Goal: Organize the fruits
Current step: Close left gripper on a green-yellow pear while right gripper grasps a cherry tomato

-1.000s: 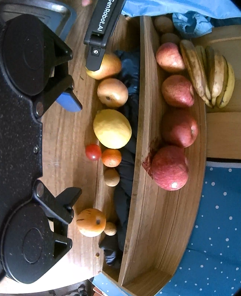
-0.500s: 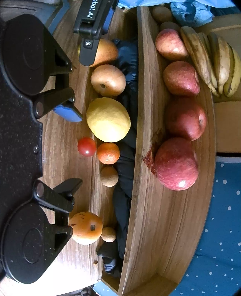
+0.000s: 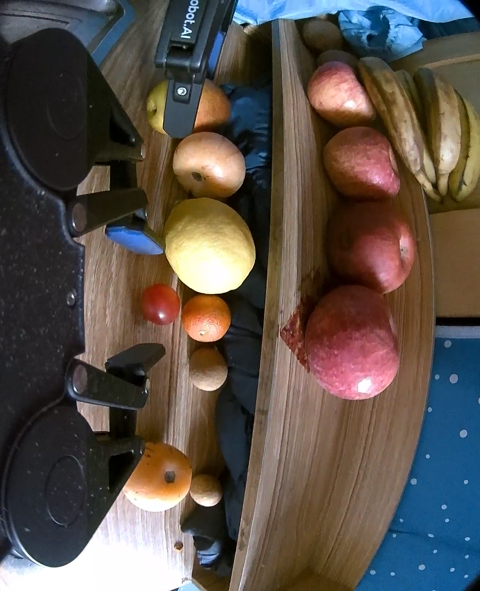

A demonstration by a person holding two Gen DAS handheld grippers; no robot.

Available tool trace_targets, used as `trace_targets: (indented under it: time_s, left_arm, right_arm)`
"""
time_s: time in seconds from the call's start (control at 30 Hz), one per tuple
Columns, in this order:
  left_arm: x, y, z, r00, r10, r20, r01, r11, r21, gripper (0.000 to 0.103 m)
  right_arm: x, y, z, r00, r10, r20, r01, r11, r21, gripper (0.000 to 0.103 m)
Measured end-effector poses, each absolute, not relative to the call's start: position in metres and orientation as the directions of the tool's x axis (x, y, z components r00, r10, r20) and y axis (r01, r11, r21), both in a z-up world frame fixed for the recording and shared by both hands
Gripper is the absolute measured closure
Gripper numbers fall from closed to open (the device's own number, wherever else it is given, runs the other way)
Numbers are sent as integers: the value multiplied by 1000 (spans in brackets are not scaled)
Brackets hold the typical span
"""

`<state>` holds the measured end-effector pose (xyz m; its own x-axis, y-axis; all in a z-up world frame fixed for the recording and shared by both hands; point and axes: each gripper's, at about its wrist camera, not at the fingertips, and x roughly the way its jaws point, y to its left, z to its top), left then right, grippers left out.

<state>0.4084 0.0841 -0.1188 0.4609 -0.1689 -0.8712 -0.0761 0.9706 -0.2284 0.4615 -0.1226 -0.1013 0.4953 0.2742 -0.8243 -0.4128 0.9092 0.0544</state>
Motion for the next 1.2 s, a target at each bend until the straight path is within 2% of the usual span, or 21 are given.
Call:
trace_targets:
  time_s: [0.2, 0.4, 0.7, 1.0, 1.2]
  left_arm:
    - [408, 86, -119, 464, -175, -868, -80, 968, -238, 33]
    - [406, 93, -118, 466, -191, -864, -78, 964, -256, 37]
    - [409, 91, -119, 452, -202, -869, -67, 964, -259, 38]
    - [409, 90, -121, 451, -207, -868, -56, 964, -259, 40]
    - [406, 89, -121, 451, -205, -869, -56, 965, -257, 40]
  right_arm:
    - [464, -124, -100, 477, 314, -821, -446, 891, 81, 59]
    - [463, -121, -97, 454, 316, -833, -464, 882, 82, 59]
    - [470, -127, -104, 454, 315, -833, -457, 885, 85, 59]
    - [477, -126, -108, 456, 335, -825, -489, 868, 83, 75]
    - [471, -129, -104, 453, 342, -823, -484, 870, 95, 77]
